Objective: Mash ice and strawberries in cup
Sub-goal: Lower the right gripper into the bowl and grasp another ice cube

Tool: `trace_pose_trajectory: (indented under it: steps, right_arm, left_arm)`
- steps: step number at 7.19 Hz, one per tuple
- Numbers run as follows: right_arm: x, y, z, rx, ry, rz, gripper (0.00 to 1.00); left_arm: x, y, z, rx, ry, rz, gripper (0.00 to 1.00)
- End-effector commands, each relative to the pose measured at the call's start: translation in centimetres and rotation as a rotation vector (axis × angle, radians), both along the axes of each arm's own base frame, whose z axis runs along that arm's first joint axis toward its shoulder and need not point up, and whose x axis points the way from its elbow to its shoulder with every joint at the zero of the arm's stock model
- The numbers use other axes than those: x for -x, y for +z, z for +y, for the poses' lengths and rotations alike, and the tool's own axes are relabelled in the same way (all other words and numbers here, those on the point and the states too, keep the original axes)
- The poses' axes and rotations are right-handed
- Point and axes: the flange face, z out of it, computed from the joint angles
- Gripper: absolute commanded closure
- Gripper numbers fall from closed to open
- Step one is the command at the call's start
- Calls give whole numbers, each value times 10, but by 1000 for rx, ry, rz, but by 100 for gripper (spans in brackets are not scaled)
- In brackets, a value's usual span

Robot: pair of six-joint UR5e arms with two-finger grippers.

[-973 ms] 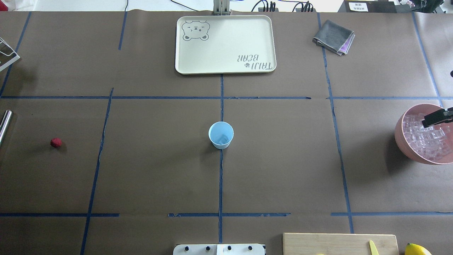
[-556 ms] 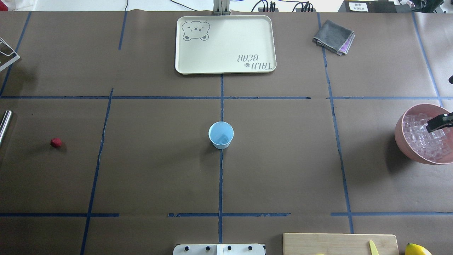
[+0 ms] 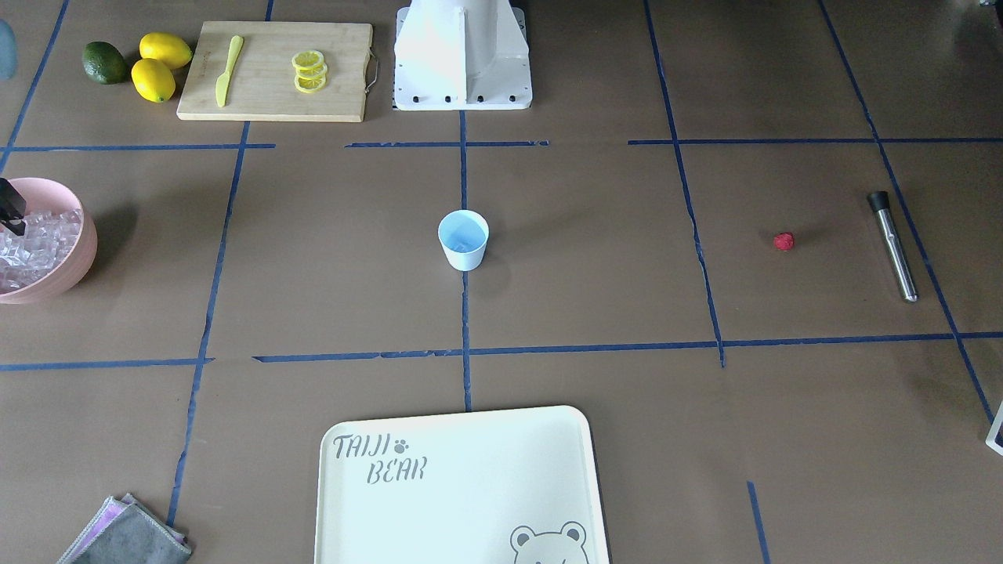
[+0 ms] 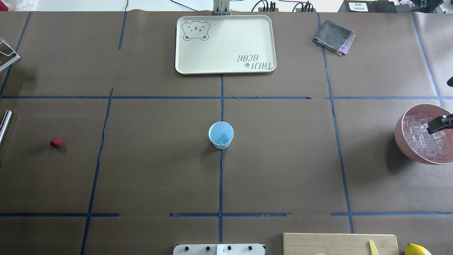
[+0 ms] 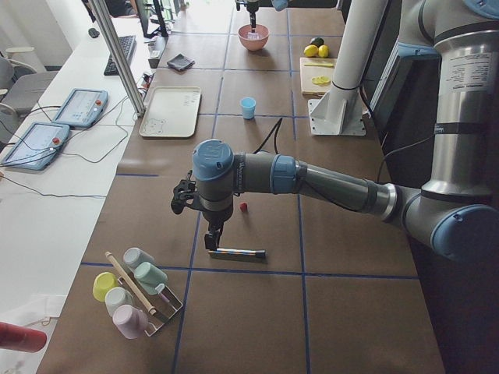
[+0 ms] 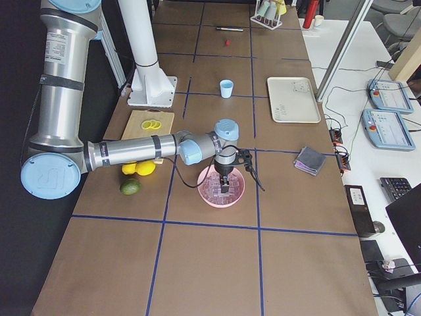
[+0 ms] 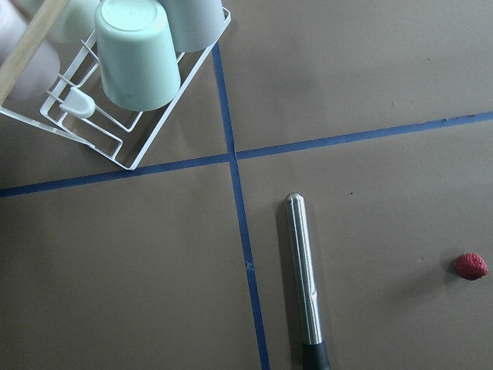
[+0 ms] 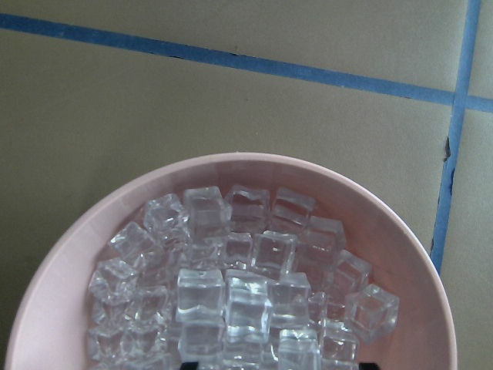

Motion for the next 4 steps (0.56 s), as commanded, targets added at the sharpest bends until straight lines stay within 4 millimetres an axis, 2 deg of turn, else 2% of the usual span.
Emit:
trace_pose_trajectory:
  steps: [1, 4]
  right_arm:
    - [0, 5, -1, 7, 1, 8, 25]
    - [3, 11, 0, 15, -5, 13, 26]
  left_arm:
    - [0, -1, 0, -3, 0, 0, 0]
    - [0, -4, 0, 0, -8, -1, 0]
